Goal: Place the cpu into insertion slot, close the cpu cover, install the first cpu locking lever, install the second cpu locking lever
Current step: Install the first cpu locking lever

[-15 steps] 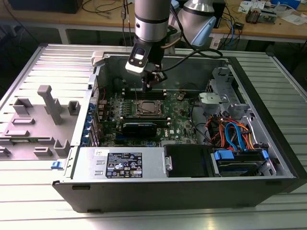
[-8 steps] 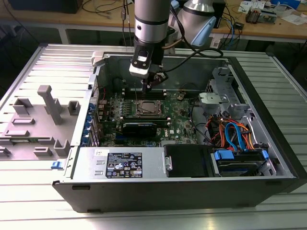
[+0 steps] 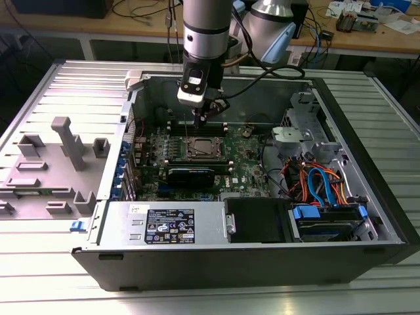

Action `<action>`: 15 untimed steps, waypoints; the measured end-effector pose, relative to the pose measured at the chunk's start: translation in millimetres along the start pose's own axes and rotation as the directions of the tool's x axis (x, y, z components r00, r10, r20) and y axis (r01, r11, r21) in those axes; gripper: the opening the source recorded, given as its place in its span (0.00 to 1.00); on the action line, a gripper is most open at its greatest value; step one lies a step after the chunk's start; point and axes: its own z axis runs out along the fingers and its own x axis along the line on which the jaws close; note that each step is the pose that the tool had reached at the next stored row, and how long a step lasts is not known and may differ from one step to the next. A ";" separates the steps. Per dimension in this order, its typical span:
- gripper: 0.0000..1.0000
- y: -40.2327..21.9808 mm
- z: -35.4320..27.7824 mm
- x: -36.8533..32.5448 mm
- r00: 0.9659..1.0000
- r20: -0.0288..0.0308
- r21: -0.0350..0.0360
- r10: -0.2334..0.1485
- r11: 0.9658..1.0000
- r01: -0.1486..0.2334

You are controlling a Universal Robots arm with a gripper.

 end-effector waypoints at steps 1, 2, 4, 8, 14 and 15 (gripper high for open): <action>0.11 -0.2 0.0 0.2 1.000 0.000 0.000 -0.002 1.000 0.002; 0.11 -0.4 0.0 0.4 1.000 0.000 0.000 -0.003 1.000 0.003; 0.11 -1.2 0.0 1.2 1.000 0.000 0.000 -0.004 1.000 0.004; 0.11 -2.4 0.0 2.4 1.000 0.000 0.000 -0.004 1.000 0.004; 0.11 -2.9 0.0 2.9 1.000 0.000 0.001 -0.013 1.000 0.013; 0.11 -2.9 0.0 2.9 1.000 0.000 0.001 -0.018 1.000 0.018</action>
